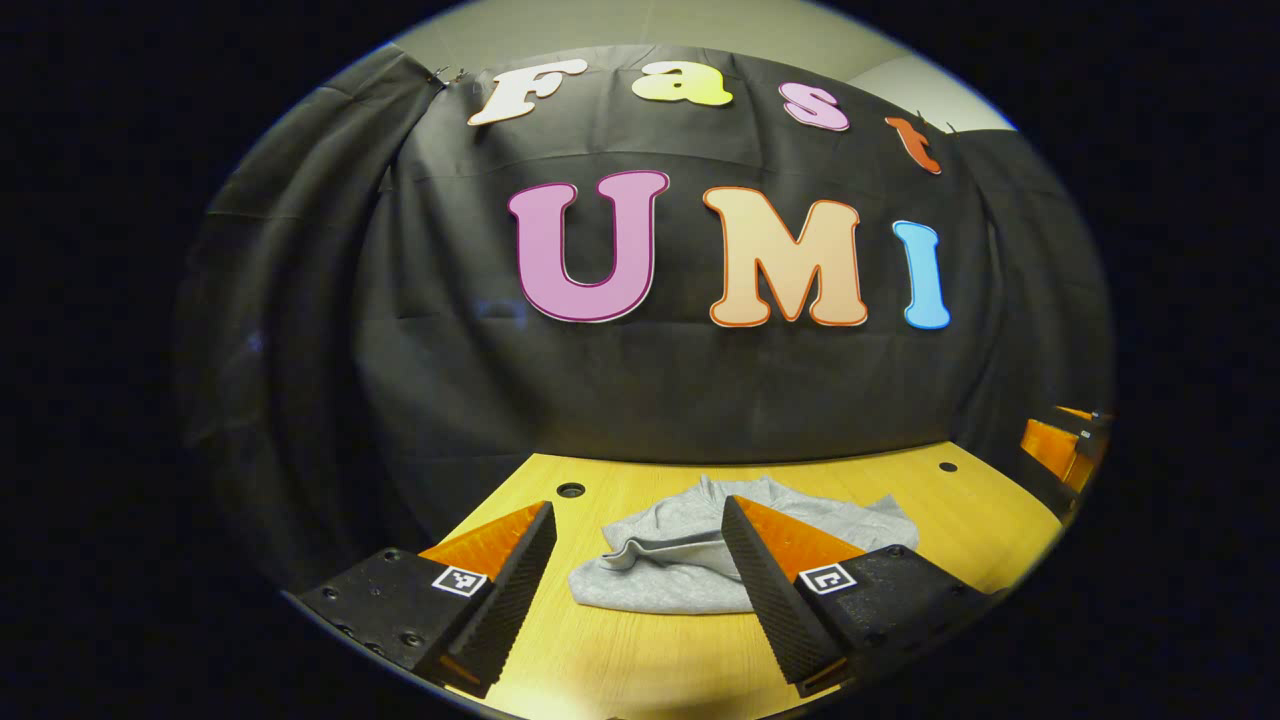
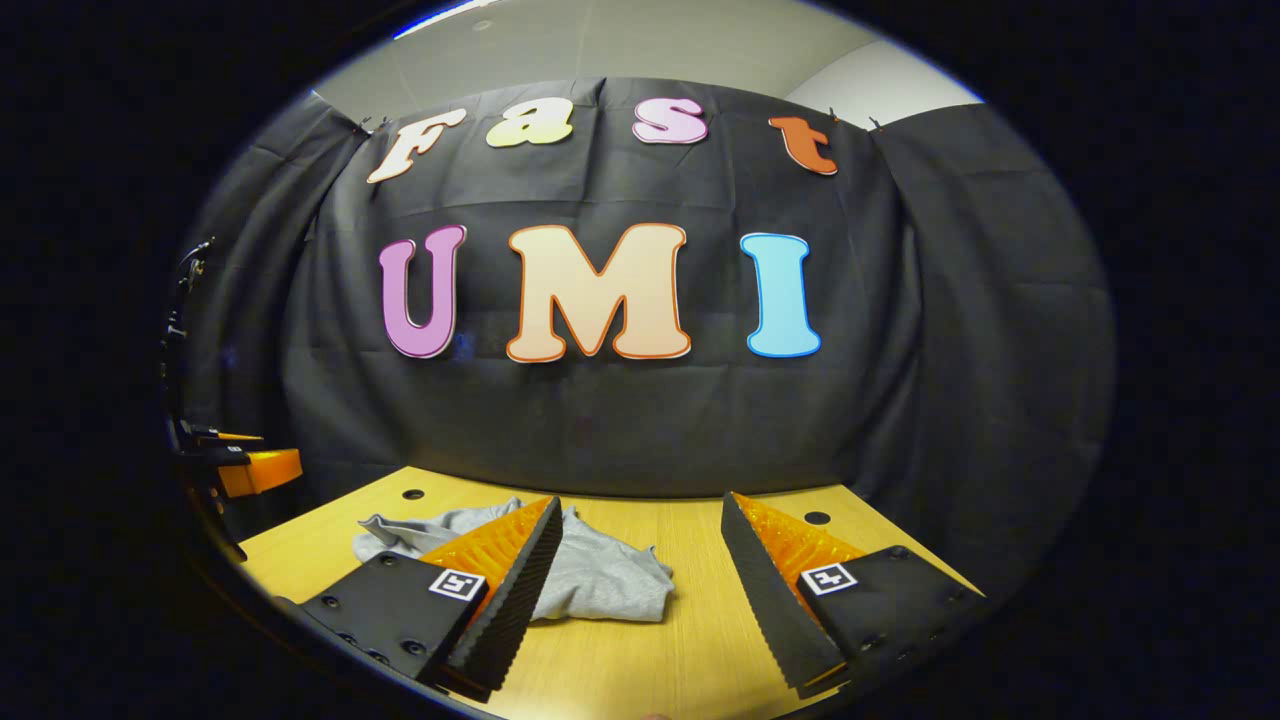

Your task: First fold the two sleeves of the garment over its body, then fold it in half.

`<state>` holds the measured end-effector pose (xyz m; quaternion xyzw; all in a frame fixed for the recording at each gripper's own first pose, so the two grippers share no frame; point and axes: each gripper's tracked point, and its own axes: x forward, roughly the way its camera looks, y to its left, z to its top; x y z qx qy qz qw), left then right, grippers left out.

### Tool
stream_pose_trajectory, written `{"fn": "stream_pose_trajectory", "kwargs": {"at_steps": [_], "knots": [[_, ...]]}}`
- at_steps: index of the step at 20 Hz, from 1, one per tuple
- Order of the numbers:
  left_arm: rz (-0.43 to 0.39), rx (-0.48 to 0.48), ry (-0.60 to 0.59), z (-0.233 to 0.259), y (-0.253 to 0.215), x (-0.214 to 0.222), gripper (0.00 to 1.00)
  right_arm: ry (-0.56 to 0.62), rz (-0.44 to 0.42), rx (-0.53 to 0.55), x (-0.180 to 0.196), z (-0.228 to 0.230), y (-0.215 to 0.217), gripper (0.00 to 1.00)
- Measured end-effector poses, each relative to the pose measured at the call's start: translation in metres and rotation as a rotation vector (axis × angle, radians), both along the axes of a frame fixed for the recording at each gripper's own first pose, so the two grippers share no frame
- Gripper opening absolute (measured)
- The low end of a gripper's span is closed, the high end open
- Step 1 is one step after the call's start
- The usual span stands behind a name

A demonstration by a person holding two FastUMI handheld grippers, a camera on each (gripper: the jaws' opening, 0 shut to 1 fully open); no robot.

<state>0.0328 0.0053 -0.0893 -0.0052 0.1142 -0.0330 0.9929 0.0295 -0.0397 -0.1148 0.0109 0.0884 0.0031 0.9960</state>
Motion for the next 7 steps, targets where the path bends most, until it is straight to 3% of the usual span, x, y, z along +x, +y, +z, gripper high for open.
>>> {"fn": "stream_pose_trajectory", "kwargs": {"at_steps": [7], "knots": [[-0.012,-0.017,-0.028,0.012,0.012,-0.011,0.96,-0.026,-0.002,-0.016,-0.024,0.012,0.020,1.00]]}}
